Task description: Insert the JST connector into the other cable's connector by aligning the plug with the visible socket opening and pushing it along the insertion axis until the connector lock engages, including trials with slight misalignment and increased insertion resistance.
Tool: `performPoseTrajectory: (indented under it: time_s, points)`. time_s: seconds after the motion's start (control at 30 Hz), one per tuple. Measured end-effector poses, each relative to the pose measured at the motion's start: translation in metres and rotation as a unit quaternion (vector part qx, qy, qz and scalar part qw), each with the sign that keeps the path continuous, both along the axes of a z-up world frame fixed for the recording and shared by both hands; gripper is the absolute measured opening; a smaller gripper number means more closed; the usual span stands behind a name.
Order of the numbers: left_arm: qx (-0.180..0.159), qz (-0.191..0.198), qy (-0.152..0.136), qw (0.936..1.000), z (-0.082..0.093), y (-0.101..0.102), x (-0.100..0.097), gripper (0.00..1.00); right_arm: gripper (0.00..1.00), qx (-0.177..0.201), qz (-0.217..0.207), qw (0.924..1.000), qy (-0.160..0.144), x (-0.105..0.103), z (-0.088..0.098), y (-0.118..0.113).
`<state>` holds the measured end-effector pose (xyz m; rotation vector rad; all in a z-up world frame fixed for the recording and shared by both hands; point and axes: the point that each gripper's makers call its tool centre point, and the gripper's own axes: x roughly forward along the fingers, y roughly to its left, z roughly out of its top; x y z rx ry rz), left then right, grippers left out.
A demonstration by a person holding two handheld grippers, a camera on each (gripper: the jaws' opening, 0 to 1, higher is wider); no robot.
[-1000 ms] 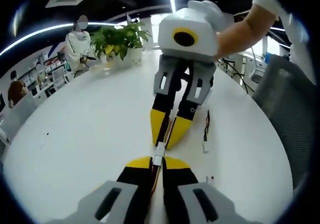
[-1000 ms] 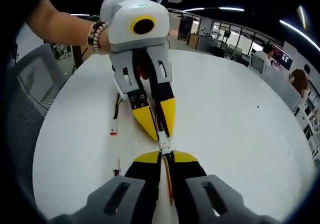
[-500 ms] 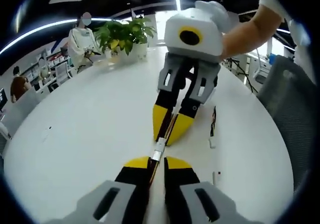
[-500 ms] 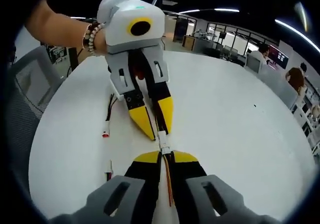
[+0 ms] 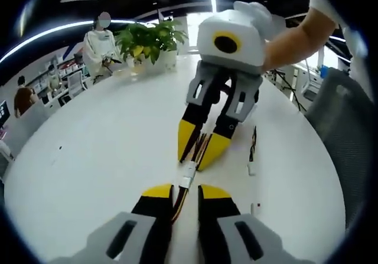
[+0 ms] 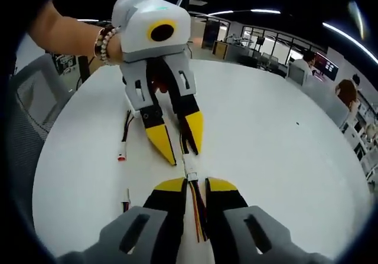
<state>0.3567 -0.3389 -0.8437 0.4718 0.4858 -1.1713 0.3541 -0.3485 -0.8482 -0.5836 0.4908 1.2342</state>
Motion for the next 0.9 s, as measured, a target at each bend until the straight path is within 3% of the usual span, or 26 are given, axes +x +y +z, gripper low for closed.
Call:
performPoseTrajectory:
  time_s: [0.3, 0.47, 0.9]
  points:
    - [-0.033, 0.021, -0.019, 0.999, 0.027, 0.001, 0.0, 0.14, 0.1, 0.017, 0.002, 0.9999, -0.004, -0.005, 0.017, -0.003]
    - [-0.045, 0.026, -0.02, 0.9985, 0.036, 0.005, -0.009, 0.15, 0.1, 0.027, 0.001, 0.9996, -0.005, -0.013, 0.027, -0.008]
    - [-0.053, 0.032, -0.014, 0.998, 0.039, 0.007, -0.031, 0.17, 0.09, 0.024, -0.005, 0.9997, 0.008, -0.035, 0.024, -0.017]
